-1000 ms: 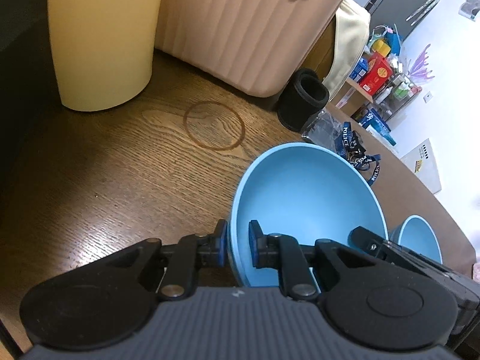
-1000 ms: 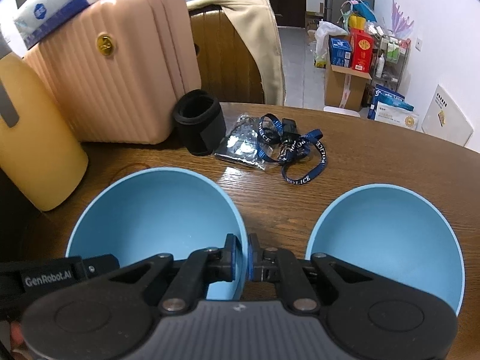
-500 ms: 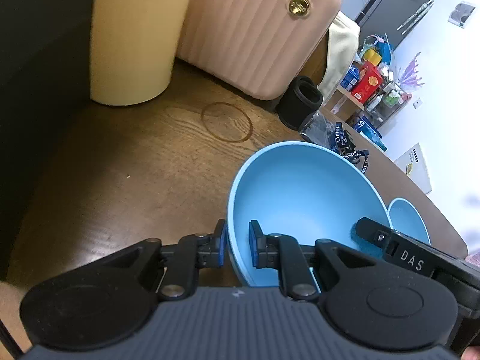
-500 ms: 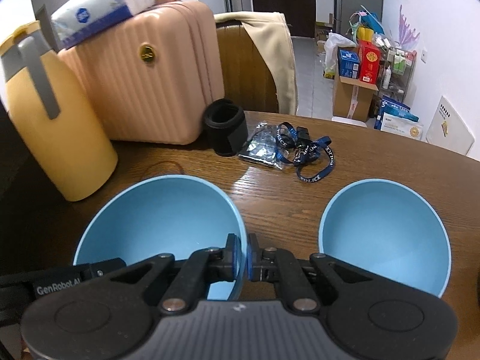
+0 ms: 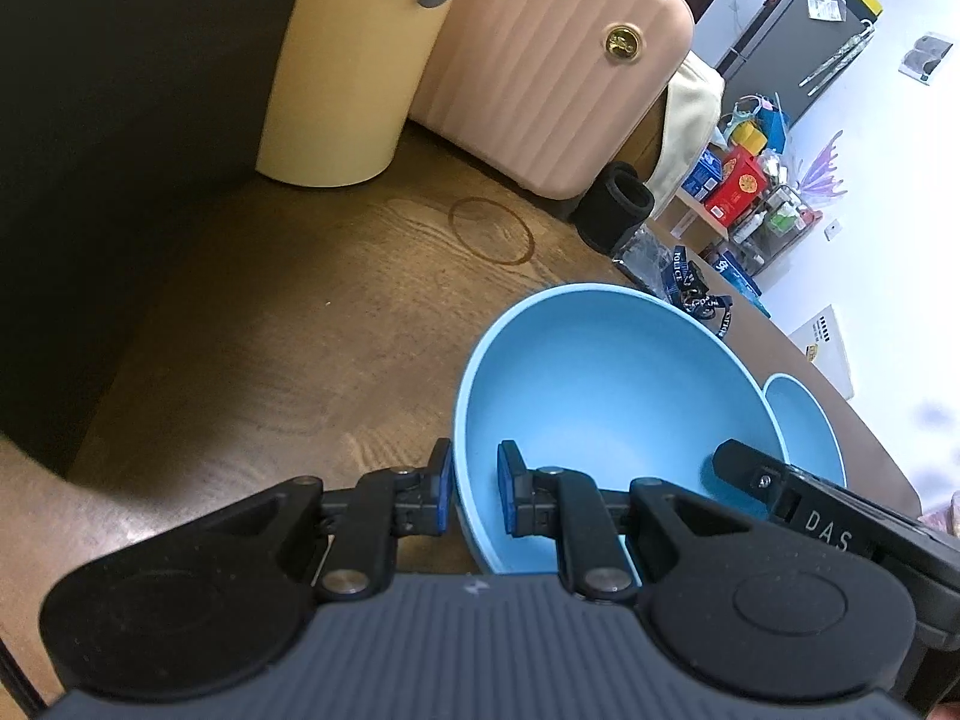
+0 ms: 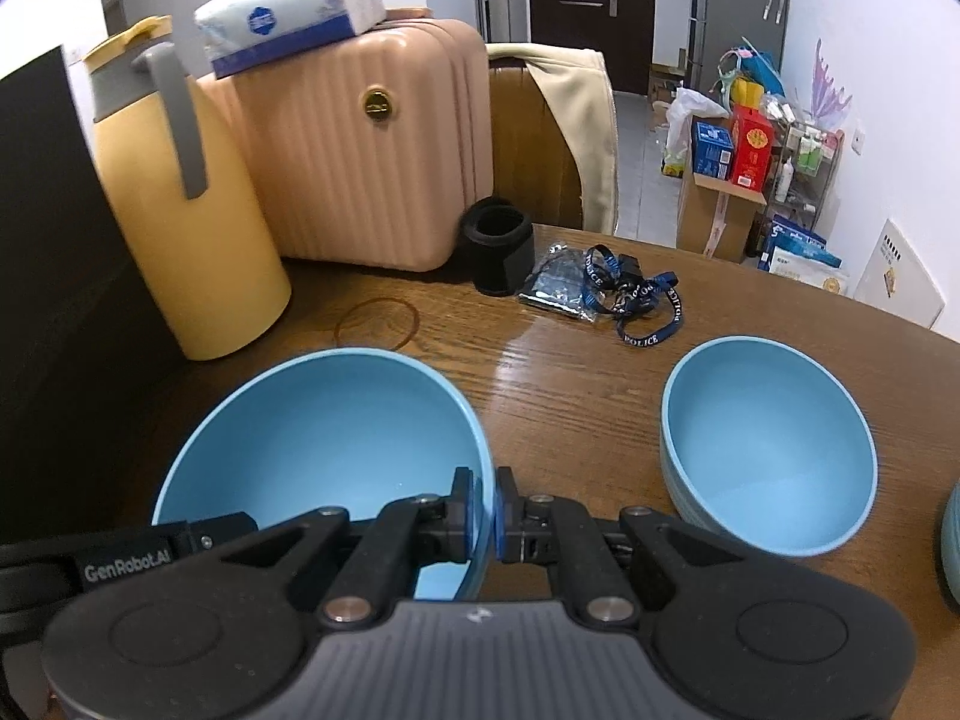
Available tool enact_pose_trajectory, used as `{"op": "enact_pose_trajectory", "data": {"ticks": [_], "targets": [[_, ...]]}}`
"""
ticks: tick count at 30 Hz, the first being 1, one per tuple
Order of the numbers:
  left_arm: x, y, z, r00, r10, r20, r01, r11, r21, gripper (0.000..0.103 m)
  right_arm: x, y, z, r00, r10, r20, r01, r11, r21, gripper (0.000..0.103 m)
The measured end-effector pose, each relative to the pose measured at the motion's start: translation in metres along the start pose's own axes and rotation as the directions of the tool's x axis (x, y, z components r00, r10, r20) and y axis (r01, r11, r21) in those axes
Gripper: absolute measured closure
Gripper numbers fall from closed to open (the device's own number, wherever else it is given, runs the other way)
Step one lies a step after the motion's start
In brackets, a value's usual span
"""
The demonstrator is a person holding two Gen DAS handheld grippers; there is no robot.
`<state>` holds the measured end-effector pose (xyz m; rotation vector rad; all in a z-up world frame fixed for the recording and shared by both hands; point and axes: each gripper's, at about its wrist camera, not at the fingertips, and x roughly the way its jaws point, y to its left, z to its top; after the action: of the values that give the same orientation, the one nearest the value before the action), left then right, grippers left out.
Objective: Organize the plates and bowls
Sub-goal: 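Lift and carry the light blue bowl with both grippers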
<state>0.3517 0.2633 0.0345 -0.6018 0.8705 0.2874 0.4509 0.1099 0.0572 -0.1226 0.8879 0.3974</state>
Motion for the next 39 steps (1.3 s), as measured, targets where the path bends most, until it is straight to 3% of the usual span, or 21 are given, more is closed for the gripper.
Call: {"op": "enact_pose_trajectory", "data": {"ticks": [14, 25, 39], "targets": [[-0.035, 0.036, -0.027, 0.999, 0.041, 0.007, -0.041, 0.999, -0.027, 0.087, -0.023, 0.033, -0.034, 0.999, 0.042, -0.01, -0.043, 0.999, -0.028, 0.097], [-0.036, 0.058, -0.05, 0.996, 0.092, -0.016, -0.093, 0.996, -0.018, 0.087, -0.015, 0.05, -0.068, 0.997, 0.057, -0.055, -0.058, 0.998, -0.031, 0.097], [-0.026, 0.063, -0.065, 0.994, 0.111, -0.016, -0.111, 0.994, 0.0, 0.087, -0.001, 0.044, -0.093, 0.996, 0.067, -0.064, -0.065, 0.998, 0.026, 0.097]]}}
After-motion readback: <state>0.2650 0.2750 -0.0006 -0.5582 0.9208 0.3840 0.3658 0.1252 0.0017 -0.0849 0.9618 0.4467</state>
